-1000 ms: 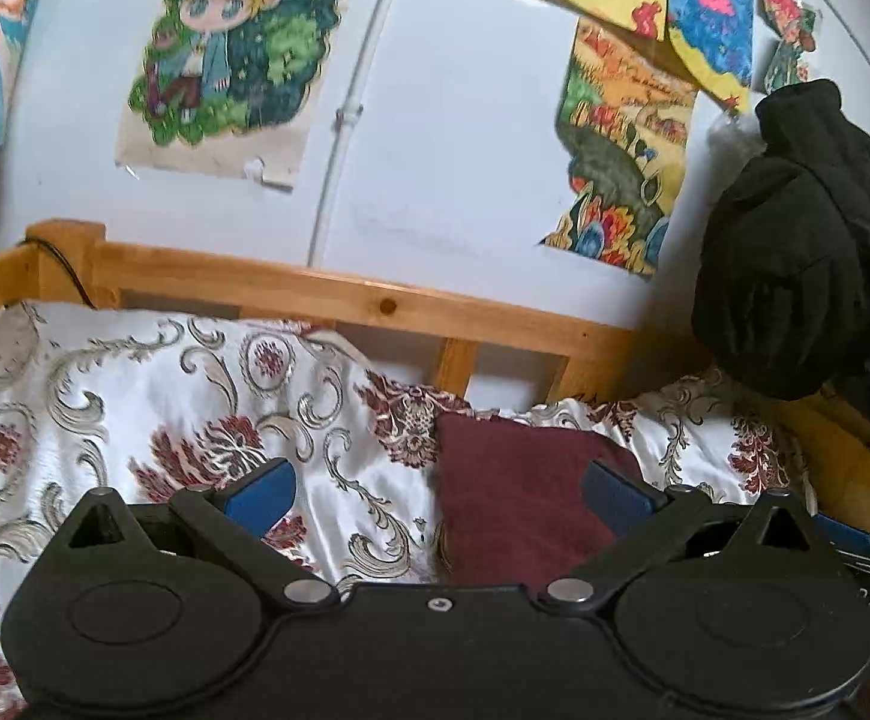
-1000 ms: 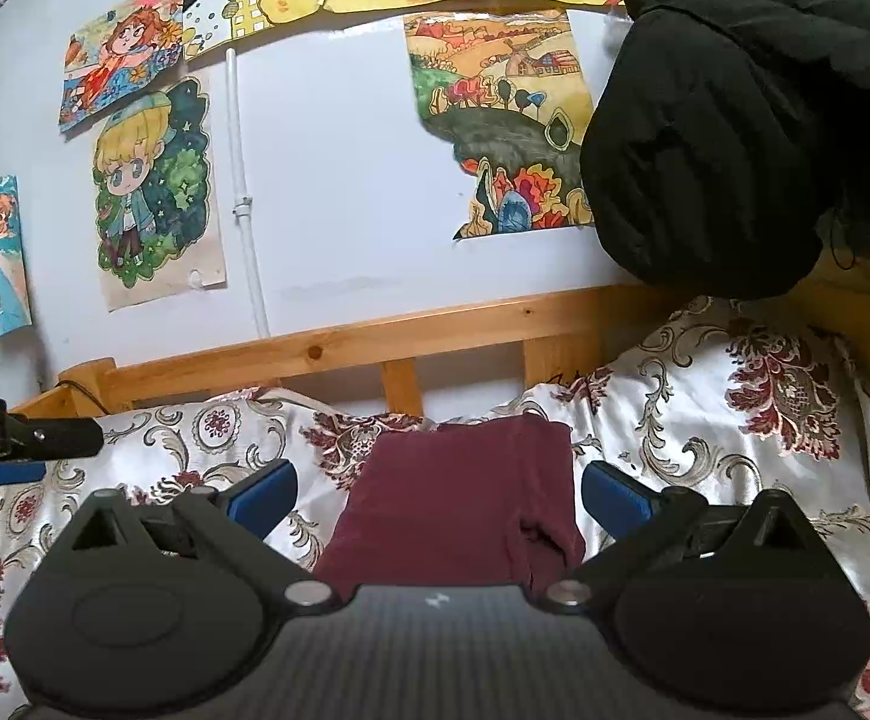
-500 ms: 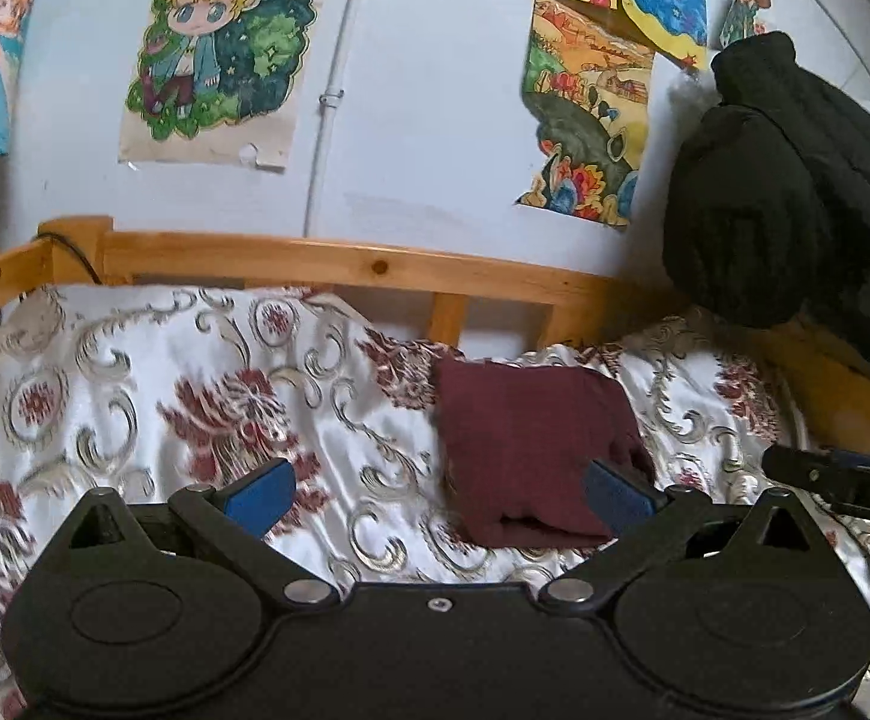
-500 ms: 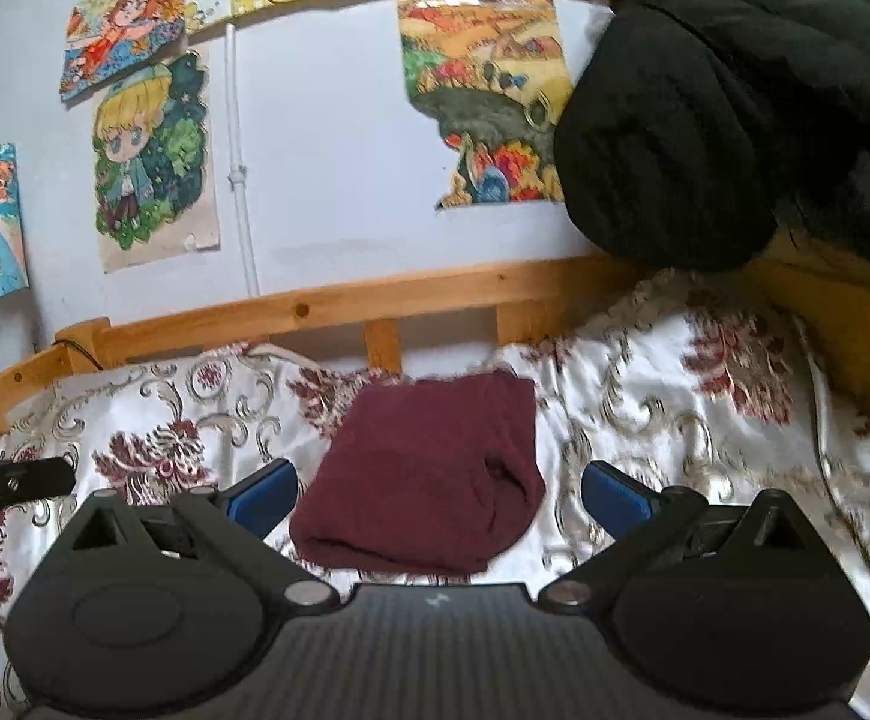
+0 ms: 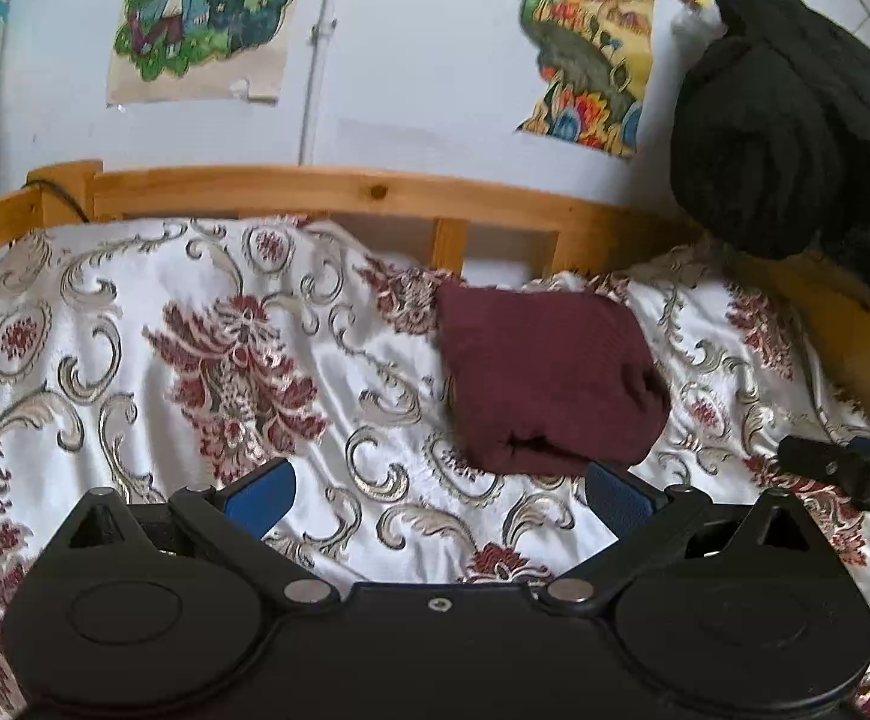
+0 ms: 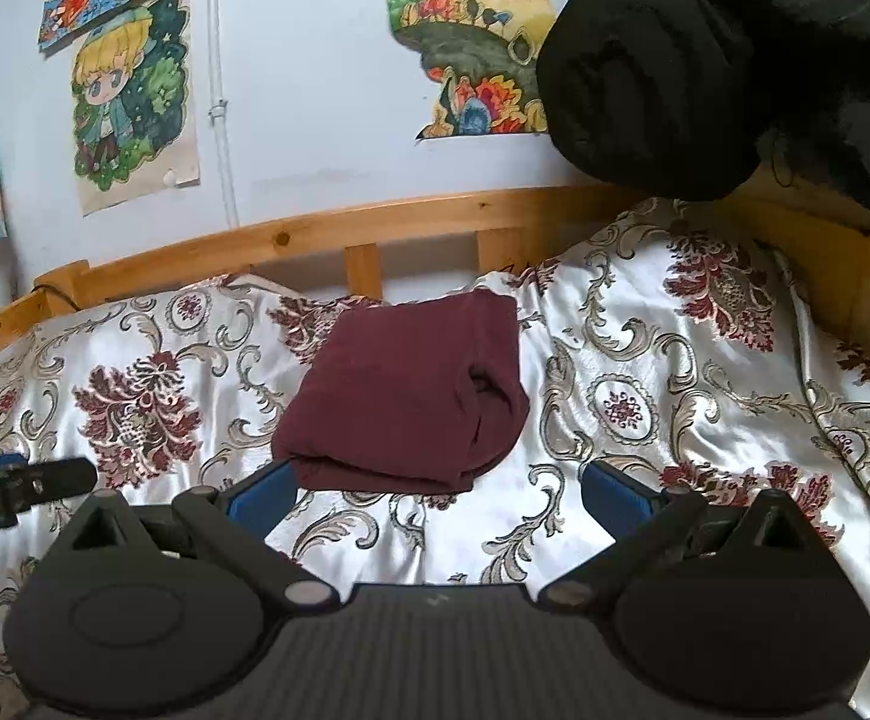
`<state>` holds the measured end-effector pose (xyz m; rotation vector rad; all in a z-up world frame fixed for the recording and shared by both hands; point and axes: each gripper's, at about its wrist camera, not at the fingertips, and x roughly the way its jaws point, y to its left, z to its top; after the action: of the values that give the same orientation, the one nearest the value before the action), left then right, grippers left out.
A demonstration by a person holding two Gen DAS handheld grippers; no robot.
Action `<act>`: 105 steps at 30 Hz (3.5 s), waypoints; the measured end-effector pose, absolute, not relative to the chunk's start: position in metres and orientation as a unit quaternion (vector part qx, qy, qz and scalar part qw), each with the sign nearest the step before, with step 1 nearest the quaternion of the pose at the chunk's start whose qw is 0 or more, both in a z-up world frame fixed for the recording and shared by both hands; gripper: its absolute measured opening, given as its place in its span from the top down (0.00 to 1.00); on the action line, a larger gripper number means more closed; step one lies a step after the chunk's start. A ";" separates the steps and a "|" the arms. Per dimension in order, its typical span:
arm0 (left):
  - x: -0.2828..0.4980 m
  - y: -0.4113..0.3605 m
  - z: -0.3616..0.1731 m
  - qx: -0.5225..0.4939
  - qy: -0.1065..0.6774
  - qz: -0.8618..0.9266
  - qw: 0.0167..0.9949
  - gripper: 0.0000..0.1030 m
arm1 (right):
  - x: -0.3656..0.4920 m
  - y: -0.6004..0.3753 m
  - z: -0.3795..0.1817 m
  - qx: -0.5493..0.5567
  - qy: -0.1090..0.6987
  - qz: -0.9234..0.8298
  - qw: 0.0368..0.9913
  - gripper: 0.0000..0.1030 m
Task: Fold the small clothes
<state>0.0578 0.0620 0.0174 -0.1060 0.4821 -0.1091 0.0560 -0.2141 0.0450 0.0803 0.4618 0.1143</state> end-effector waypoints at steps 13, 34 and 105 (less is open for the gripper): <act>0.060 0.062 -0.010 -0.053 0.229 -0.081 0.969 0.01 | 0.052 -0.222 0.028 0.033 0.220 0.021 0.975 0.00; 0.061 0.057 -0.012 -0.036 0.234 -0.086 0.968 0.01 | 0.052 -0.223 0.020 0.028 0.235 0.016 0.972 0.00; 0.061 0.055 -0.016 -0.027 0.239 -0.093 0.966 0.01 | 0.053 -0.222 0.016 0.043 0.253 0.016 0.966 0.00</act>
<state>0.0606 0.0549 -0.0158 -0.0550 0.4836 -0.1883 0.0534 -0.2218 0.0160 0.0879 0.5125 0.0321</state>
